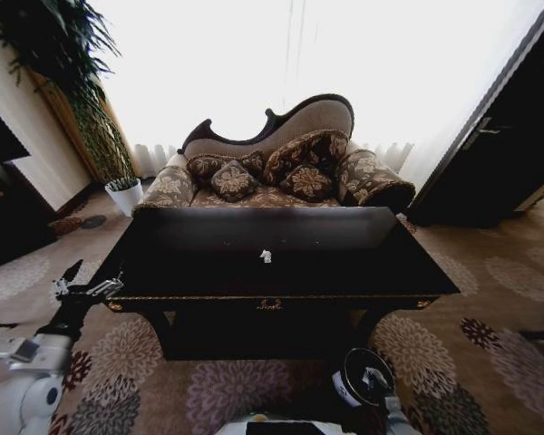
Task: Move to the front of the table and place the trash on the table into the trash bin.
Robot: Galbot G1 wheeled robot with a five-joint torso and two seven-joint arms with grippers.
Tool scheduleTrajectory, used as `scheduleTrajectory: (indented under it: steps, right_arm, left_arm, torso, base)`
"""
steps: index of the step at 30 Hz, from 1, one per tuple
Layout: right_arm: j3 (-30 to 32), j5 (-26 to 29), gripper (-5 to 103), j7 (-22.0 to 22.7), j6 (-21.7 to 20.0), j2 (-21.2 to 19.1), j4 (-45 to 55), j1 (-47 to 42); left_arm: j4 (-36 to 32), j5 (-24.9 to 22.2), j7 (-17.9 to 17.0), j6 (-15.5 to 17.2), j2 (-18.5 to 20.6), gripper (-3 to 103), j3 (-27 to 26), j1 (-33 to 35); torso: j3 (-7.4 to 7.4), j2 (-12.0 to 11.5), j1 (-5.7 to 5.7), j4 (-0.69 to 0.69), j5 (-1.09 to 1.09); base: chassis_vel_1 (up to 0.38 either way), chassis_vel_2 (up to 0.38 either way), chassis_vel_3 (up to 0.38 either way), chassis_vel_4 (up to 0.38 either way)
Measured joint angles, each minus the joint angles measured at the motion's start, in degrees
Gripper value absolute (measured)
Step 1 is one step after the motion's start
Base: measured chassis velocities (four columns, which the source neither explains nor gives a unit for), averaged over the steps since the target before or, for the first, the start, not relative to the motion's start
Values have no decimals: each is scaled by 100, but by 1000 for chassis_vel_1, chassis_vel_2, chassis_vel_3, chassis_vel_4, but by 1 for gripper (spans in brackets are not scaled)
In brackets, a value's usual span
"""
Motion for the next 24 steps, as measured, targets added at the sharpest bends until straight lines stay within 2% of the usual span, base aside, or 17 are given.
scheduleTrajectory:
  steps: [1, 2, 4, 5, 7, 8, 10, 11, 13, 14, 16, 17, 19, 22, 24]
  right_arm:
    - [-14, 0, 7, 17, -27, 9, 0, -1]
    - [-14, 0, 7, 17, -27, 9, 0, -1]
    - [-19, 0, 18, 29, -47, 16, 0, -6]
    - [-19, 1, 18, 31, -52, 19, 4, -11]
    - [-19, 6, 29, 35, -57, 22, 34, -29]
    - [-19, 6, 29, 35, -57, 22, 34, -29]
    - [-18, 12, 40, 36, -58, 24, 66, -40]
    - [-18, 18, 40, 37, -59, 24, 90, -48]
    - [-13, 36, 51, 38, -62, 23, 160, -84]
    - [-13, 36, 51, 38, -62, 23, 160, -84]
    - [-9, 49, 61, 38, -65, 23, 230, -121]
    - [-8, 53, 61, 38, -66, 24, 254, -132]
    - [-7, 82, 73, 38, -72, 42, 356, -175]
    - [-9, 99, 78, 36, -73, 55, 410, -195]
    - [-10, 136, 89, 35, -74, 70, 493, -224]
  left_arm:
    - [-8, -19, 0, 0, 10, 100, -26, 1]
    - [-8, -19, 0, 0, 10, 100, -26, 1]
    - [-15, -28, 1, 0, 12, 100, -36, 6]
    - [-15, -29, 2, 0, 12, 100, -37, 9]
    - [-15, -29, 3, 0, 7, 100, -36, 15]
    - [-15, -29, 3, 0, 7, 100, -36, 15]
    - [-13, -29, 4, 0, 3, 100, -28, 18]
    - [-12, -29, 5, 0, 0, 100, -22, 19]
    - [-12, -27, 5, 0, -6, 100, -14, 23]
    - [-12, -27, 5, 0, -6, 100, -14, 23]
    - [-12, -26, 6, -2, -7, 100, -14, 28]
    - [-12, -25, 6, -2, -7, 100, -14, 30]
    - [-12, -24, 7, -7, -5, 100, -16, 35]
    - [-13, -22, 7, -9, -6, 100, -16, 40]
    - [-22, -21, 8, -12, -6, 100, -17, 49]
  torso:
    - [0, 0, 0, 0, 0]
    - [0, 0, 0, 0, 0]
    - [0, 0, 0, 0, 0]
    - [0, 0, 0, 0, 0]
    - [0, 0, 0, 0, 0]
    - [0, 0, 0, 0, 0]
    - [0, 0, 0, 0, 0]
    - [0, 0, 0, 0, 0]
    - [0, 0, 0, 0, 0]
    - [0, 0, 0, 0, 0]
    - [0, 0, 0, 0, 0]
    - [0, 0, 0, 0, 0]
    - [0, 0, 0, 0, 0]
    - [0, 0, 0, 0, 0]
    - [0, 0, 0, 0, 0]
  base:
    - [0, 0, 0, 0]
    - [0, 0, 0, 0]
    - [0, 0, 0, 0]
    - [0, 0, 0, 0]
    - [0, 0, 0, 0]
    - [0, 0, 0, 0]
    - [0, 0, 0, 0]
    - [0, 0, 0, 0]
    - [0, 0, 0, 0]
    - [0, 0, 0, 0]
    - [0, 0, 0, 0]
    - [0, 0, 0, 0]
    - [0, 0, 0, 0]
    - [0, 0, 0, 0]
    - [0, 0, 0, 0]
